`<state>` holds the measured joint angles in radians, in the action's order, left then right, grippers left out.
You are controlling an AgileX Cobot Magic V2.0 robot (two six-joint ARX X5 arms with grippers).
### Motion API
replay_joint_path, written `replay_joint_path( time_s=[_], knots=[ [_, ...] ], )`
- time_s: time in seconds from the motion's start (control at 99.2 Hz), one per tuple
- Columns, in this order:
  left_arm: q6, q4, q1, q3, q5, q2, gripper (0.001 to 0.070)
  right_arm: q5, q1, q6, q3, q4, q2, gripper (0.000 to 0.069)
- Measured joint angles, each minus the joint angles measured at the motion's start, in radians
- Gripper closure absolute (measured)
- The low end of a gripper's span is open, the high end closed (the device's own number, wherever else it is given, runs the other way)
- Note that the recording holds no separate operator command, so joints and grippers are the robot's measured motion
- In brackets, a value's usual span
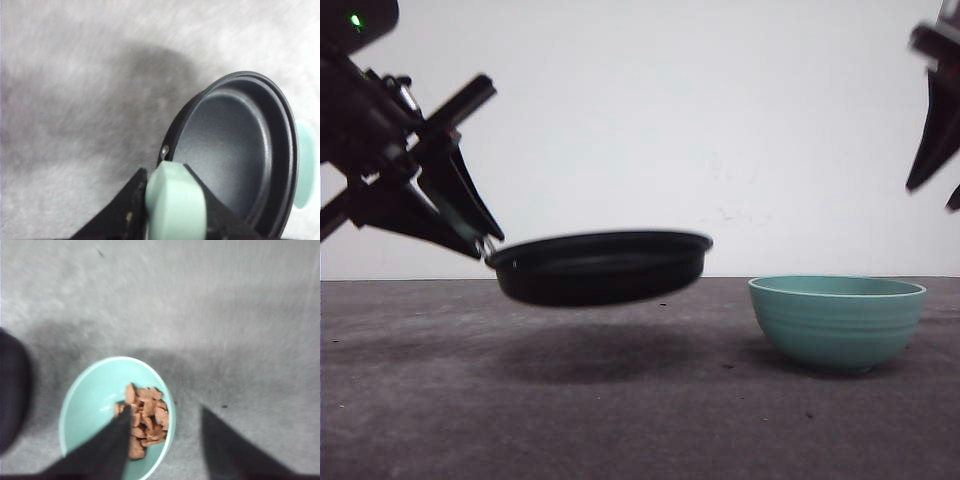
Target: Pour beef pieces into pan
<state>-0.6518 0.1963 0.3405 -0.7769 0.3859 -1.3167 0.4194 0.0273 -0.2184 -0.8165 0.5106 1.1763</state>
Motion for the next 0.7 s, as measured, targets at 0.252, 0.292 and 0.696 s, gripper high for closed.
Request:
replay_joint_path(
  time_s=[0.252, 0.292, 0.696],
  knots=[
    [-0.004, -0.002, 0.0, 0.0, 0.006, 0.061, 0.065, 0.015, 0.0, -0.008, 0.0, -0.031, 0.134, 0.0525],
    [-0.004, -0.001, 0.0, 0.0, 0.011, 0.065, 0.065, 0.015, 0.0, -0.008, 0.0, -0.037, 0.148, 0.0525],
    [-0.006, 0.006, 0.0, 0.0, 0.033, 0.081, 0.0651, 0.02, 0.019, -0.008, 0.0, -0.067, 0.251, 0.0466]
  ],
)
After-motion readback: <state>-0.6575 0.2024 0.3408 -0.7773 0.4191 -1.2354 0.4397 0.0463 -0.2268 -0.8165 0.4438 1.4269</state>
